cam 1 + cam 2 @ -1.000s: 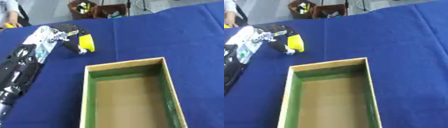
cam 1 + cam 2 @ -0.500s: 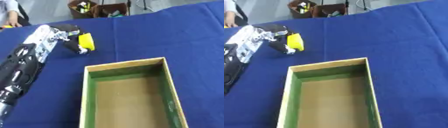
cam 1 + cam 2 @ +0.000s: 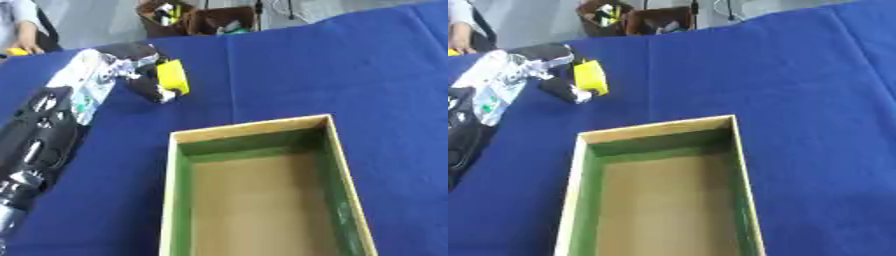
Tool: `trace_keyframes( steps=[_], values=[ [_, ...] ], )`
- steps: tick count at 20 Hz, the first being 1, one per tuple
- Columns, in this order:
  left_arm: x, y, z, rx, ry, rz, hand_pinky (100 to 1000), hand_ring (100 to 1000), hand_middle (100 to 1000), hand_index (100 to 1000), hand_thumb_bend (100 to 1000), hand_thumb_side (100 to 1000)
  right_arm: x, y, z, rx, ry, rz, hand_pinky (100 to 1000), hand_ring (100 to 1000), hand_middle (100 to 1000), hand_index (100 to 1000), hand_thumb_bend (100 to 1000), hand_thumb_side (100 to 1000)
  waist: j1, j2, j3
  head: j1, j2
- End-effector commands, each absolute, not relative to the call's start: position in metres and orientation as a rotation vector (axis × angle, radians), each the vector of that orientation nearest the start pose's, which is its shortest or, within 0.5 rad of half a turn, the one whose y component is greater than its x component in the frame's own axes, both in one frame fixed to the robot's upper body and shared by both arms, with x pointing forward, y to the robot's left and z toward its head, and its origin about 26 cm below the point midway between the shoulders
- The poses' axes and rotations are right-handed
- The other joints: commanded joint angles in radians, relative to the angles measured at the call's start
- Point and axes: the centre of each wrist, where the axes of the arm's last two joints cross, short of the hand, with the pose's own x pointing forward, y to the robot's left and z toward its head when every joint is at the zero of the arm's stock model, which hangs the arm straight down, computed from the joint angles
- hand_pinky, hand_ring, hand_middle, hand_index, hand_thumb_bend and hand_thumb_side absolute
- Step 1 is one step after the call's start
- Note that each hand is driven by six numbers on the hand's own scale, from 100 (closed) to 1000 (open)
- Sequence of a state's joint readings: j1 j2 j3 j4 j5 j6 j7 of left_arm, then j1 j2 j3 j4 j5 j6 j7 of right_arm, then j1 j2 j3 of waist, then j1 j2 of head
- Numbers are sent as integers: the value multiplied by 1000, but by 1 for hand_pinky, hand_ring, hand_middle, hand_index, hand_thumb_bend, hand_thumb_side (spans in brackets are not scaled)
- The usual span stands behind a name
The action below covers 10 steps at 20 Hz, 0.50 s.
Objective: Pick up objects on the table and place them in the box.
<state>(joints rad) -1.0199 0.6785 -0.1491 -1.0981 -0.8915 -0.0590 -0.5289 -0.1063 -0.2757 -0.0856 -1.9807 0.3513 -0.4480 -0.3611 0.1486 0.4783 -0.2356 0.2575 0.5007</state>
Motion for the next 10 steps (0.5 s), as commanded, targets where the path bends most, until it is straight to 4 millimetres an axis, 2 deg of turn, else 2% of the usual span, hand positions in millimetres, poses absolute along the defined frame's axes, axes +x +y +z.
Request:
trace_keyframes(
  steps=[1,8,9,10],
  values=[
    [445,335,330,1253,-1318,-1376,442,541,453,640,100,488,276,-294,151,923,3462,-241,734,775,635,797,327,696,-8,-30,2,3,8],
    [438,327,337,1329,-1400,-1324,366,486,382,559,100,439,274,-299,150,938,3464,-229,736,775,637,798,310,690,-16,-55,17,-2,28],
    [435,324,339,1337,-1416,-1321,364,485,381,558,100,436,274,-299,149,941,3465,-227,736,776,637,798,324,781,-16,-59,21,-4,32],
    [431,321,342,1349,-1432,-1323,343,471,371,545,100,408,273,-300,149,946,3467,-225,736,776,637,798,299,686,-18,-67,27,-8,39]
  ],
)
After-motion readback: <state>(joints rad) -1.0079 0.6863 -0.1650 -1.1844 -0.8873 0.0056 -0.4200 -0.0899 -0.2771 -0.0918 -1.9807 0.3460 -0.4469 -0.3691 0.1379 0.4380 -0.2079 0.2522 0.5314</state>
